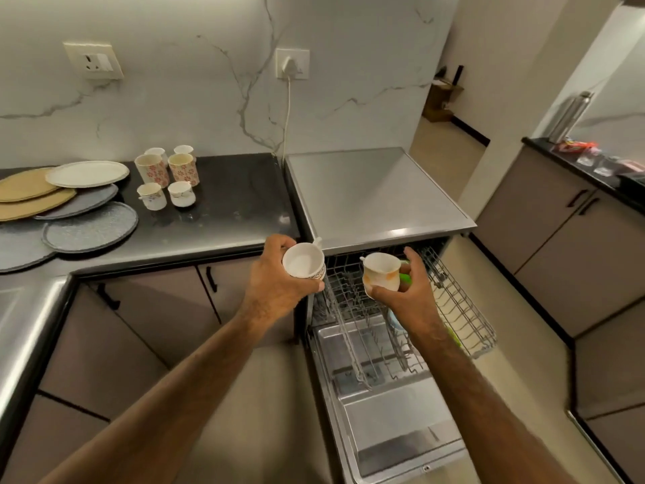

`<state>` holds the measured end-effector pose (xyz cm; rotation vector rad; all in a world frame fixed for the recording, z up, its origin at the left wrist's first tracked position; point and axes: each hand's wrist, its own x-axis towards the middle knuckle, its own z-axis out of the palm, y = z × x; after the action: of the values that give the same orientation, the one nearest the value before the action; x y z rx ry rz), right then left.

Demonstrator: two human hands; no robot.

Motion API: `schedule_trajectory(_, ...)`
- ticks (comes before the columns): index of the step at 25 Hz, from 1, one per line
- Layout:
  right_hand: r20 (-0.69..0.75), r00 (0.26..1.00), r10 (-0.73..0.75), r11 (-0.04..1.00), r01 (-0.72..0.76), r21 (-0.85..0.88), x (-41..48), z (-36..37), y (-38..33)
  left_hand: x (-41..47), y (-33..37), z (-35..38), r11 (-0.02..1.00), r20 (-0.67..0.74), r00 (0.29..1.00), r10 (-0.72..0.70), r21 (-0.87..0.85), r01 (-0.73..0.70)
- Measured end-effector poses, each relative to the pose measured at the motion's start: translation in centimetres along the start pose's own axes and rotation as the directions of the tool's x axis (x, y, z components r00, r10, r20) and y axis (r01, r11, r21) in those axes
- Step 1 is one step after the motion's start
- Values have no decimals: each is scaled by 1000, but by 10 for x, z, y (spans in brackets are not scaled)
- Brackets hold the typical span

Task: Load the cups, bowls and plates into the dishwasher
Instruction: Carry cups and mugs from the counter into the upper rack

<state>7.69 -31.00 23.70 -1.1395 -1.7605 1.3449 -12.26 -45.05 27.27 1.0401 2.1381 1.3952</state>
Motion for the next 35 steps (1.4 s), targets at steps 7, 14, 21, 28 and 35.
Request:
schedule_trajectory(7,-44,992,122,993,-122,-7,17,-50,73,4,-17,100,998,136,988,-70,13,68)
schedule_trajectory(14,-41,969,242,968,-244,-56,69,-84,177,26,-66,206,982,154,971,-184,77,174)
schedule_trajectory(21,-14,943,333,894,-321,-311,114,-77,320,42,-158,298,948,76,948,-309,109,300)
schedule_trajectory(28,156,961,230,690,-48,-722,132,-52,395,56,-222,347,941,30,941,-337,60,334)
schedule_trajectory(35,210,955,210,530,69,-845,138,-39,435,65,-249,373,946,30,946,-323,28,322)
